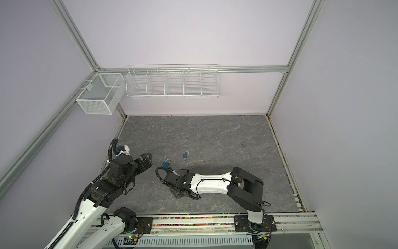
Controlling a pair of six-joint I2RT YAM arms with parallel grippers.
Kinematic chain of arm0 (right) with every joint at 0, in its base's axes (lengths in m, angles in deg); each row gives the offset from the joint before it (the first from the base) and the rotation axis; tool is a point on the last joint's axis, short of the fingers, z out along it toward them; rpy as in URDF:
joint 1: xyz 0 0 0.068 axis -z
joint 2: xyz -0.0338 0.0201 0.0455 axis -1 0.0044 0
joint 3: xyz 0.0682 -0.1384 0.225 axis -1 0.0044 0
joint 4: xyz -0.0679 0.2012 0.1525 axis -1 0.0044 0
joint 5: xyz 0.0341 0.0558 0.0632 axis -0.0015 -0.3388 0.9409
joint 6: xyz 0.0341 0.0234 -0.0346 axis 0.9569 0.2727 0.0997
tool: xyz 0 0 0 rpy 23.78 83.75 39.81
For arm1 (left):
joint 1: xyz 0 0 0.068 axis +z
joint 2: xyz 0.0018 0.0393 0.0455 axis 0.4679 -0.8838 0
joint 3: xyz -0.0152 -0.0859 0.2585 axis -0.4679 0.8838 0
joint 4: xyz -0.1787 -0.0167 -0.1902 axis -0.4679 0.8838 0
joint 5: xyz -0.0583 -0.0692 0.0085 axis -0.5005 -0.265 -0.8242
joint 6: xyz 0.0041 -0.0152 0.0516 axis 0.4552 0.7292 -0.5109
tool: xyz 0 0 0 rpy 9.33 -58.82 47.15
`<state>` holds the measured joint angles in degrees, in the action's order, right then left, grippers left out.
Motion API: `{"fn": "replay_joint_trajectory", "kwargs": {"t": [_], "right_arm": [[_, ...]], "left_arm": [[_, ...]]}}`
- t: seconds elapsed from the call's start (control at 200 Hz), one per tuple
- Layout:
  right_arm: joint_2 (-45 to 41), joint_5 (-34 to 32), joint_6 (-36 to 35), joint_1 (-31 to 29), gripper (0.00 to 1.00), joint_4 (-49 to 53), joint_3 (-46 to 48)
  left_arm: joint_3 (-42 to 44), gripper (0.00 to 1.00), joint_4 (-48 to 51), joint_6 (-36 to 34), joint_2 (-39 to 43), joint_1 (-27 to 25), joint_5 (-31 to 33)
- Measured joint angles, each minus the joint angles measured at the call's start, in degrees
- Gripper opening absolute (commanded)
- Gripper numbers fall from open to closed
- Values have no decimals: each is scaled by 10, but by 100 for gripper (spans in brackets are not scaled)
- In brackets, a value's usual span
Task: Unlock with the key
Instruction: 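Move the right gripper down over the loose silver key on the table, then close the right gripper on the silver key ring and lift it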
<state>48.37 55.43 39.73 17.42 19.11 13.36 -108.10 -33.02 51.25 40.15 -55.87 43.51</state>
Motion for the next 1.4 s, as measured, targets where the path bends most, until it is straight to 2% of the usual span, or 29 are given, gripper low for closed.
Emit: {"fn": "replay_joint_trajectory", "kwargs": {"t": [0.075,0.345,0.44,0.81,1.399], "right_arm": [[10,10,-10,5,49,-4,-2],[26,27,-17,19,41,-11,-3],[28,29,-17,19,35,-12,-3],[30,37,-20,26,22,-17,-3],[25,38,-18,33,8,-28,10]], "left_arm": [[0,99,1,2,2,0,-1],[7,99,0,12,2,0,-14],[7,99,0,12,1,0,-15],[13,99,-8,12,-9,0,-30],[13,99,-26,12,-24,0,-50]]}}
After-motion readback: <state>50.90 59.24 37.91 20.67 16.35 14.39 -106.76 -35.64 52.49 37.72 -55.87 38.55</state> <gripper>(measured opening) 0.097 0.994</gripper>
